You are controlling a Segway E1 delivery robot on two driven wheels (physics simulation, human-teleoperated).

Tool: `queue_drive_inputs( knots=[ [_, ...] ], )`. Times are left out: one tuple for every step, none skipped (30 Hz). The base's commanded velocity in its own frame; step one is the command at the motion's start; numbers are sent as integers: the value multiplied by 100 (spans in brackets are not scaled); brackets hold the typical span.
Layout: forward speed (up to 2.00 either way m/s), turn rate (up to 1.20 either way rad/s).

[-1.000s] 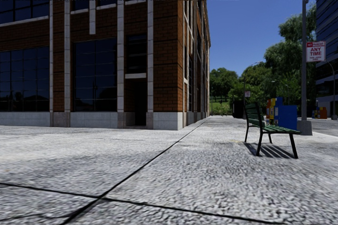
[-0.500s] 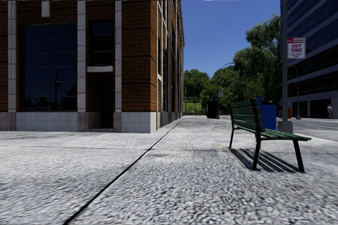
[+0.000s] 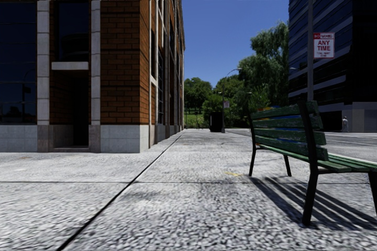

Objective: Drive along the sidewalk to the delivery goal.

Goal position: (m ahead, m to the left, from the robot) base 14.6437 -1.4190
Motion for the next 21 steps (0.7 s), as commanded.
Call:
queue_drive_inputs(
  knots=[
    [200, 0],
    [200, 0],
    [200, 0],
    [200, 0],
    [200, 0],
    [200, 0],
    [200, 0],
    [200, 0],
    [200, 0],
    [200, 0],
    [200, 0],
    [200, 0],
    [200, 0],
    [200, 0],
    [200, 0],
    [200, 0],
    [200, 0],
    [200, 0],
    [200, 0],
    [200, 0],
    [200, -8]
  ],
)
